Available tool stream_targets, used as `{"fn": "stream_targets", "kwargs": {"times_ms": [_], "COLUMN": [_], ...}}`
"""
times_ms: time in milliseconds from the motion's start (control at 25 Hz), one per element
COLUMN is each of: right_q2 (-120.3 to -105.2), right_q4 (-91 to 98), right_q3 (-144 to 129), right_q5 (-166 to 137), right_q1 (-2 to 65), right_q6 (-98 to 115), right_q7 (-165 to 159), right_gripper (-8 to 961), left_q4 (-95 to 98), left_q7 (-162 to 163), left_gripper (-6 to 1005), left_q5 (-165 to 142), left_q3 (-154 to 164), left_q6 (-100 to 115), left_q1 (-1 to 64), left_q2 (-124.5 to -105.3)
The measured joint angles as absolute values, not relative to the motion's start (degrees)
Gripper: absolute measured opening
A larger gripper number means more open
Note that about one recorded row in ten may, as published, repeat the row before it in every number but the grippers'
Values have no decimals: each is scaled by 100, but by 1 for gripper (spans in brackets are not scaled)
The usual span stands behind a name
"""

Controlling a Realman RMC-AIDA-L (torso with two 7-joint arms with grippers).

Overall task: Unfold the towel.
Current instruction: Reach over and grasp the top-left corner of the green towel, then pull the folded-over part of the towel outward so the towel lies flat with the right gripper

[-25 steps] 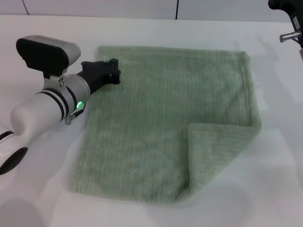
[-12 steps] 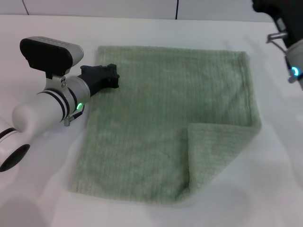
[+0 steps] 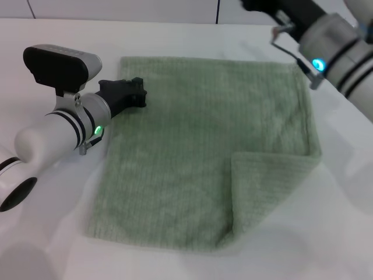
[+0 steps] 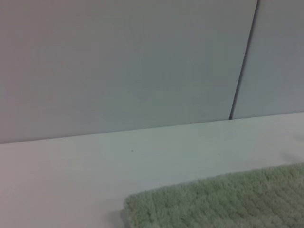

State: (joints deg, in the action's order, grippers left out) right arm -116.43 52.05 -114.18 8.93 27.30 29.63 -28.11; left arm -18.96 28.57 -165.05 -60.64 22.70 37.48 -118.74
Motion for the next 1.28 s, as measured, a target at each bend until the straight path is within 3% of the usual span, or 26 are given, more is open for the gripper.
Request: {"fn": "stream_targets", "kwargs": {"times_ms": [240,560,840,1120,1280], "right_q2": [-11615,-11657,-11690,-11873,-11883], "right_q4": [6708,7819,8127,8288,8249], "right_q3": [-11538,-11632,-11005,-9631,-8817], "right_q5": [-753,-637,1373,3608,4652], "right_q1": [2774,2863,2880,2988,3196], "right_q6": [823,-1233,-2176,-3951,-5360], "right_q7": [-3983,-3678,-1731,767,1900], "right_gripper": [700,700,700,700,700], "left_q4": [-1898,-1915,-1921,-1925,-1925], "left_q7": [2857,2856,2856,2856,2856], "left_gripper": [-2,-2,-2,-2,-2], "left_q5": [-16505,-16506,-16506,-16506,-16506], "left_q3": [-6065,-6065,-6054,-6064,-6064], "left_q6": [2271,2267,2267,2266,2274], "left_q1": [3762,3764,3771,3771,3771], "left_q2": [-11874,-11874,-11874,-11874,-11874]}}
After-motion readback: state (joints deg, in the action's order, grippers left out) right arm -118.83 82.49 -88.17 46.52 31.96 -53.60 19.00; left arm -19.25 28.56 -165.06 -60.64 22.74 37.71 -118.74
